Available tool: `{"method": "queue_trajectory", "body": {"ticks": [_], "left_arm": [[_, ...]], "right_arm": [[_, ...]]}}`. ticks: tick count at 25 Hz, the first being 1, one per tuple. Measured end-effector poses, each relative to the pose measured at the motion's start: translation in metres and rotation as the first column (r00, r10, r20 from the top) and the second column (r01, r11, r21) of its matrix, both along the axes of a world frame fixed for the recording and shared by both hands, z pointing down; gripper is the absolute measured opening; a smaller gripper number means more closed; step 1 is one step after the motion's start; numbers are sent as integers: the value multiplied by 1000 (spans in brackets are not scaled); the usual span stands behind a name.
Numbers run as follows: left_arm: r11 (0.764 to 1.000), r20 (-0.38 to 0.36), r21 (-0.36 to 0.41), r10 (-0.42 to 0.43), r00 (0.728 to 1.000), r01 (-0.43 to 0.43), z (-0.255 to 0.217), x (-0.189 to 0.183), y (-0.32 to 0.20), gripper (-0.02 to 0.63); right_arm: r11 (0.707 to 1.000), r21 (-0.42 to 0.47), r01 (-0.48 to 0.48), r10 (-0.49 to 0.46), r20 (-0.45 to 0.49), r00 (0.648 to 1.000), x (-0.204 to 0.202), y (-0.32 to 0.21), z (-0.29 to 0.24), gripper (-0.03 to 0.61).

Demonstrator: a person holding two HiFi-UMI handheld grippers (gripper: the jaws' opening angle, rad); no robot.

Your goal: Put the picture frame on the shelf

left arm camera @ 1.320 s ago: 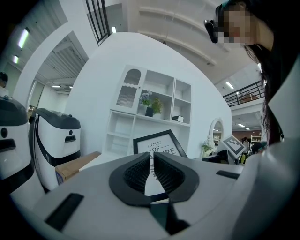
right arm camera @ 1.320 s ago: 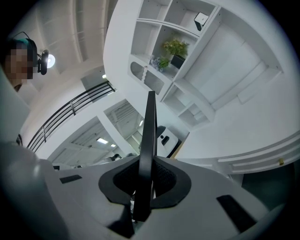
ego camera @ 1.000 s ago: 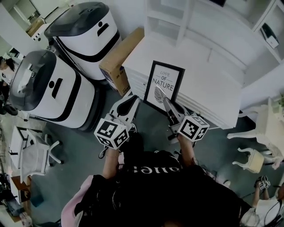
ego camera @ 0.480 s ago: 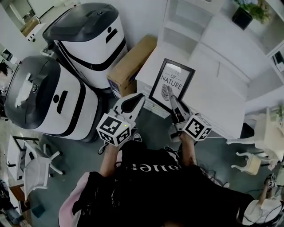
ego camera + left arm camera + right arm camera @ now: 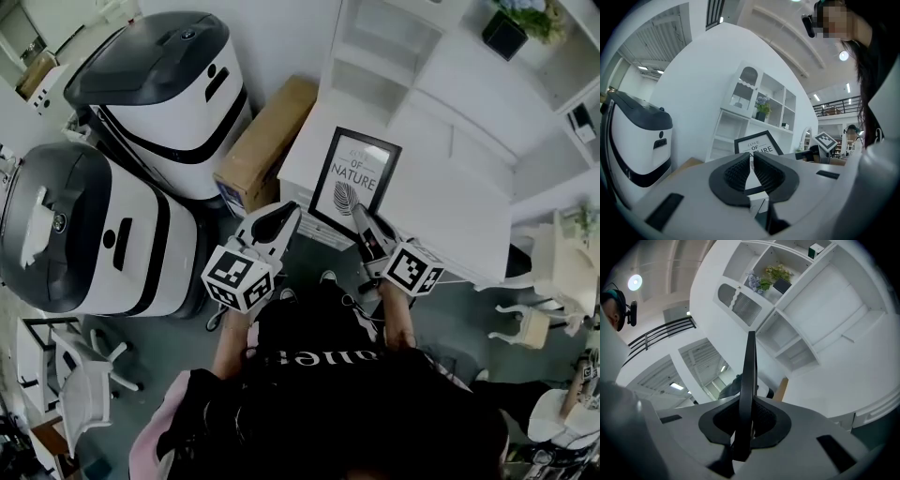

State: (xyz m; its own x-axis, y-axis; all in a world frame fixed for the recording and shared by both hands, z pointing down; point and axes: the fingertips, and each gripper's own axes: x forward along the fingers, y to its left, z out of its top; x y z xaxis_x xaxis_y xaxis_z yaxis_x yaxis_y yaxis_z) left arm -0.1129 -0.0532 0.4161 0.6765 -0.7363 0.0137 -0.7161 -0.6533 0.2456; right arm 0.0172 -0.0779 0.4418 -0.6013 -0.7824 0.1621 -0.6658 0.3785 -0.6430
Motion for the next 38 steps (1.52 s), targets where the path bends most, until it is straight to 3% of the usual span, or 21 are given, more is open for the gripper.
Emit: {"method": "queue_trajectory", "body": {"ticks": [8, 15, 25, 32, 38], "left_arm": [[1000, -20, 1, 6, 1000, -6, -4, 12, -26, 20], [999, -23, -30, -45, 999, 44, 2, 2, -80, 20], [999, -3, -41, -26, 1000, 26, -1, 45, -175, 20], [998, 30, -46, -33, 999, 34, 2, 73, -215, 20], [998, 60, -38, -48, 997, 50, -1, 81, -234, 20]], "right_arm": [[1000, 4, -19, 19, -20, 1000, 10, -43, 0, 72], [1000, 19, -16, 16, -30, 999, 14, -108, -3, 72], [998, 42, -48, 51, -67, 996, 65, -219, -14, 72], [992, 103, -80, 87, -70, 994, 101, -290, -29, 72], [975, 200, -102, 132, -144, 981, 108, -348, -48, 72]]}}
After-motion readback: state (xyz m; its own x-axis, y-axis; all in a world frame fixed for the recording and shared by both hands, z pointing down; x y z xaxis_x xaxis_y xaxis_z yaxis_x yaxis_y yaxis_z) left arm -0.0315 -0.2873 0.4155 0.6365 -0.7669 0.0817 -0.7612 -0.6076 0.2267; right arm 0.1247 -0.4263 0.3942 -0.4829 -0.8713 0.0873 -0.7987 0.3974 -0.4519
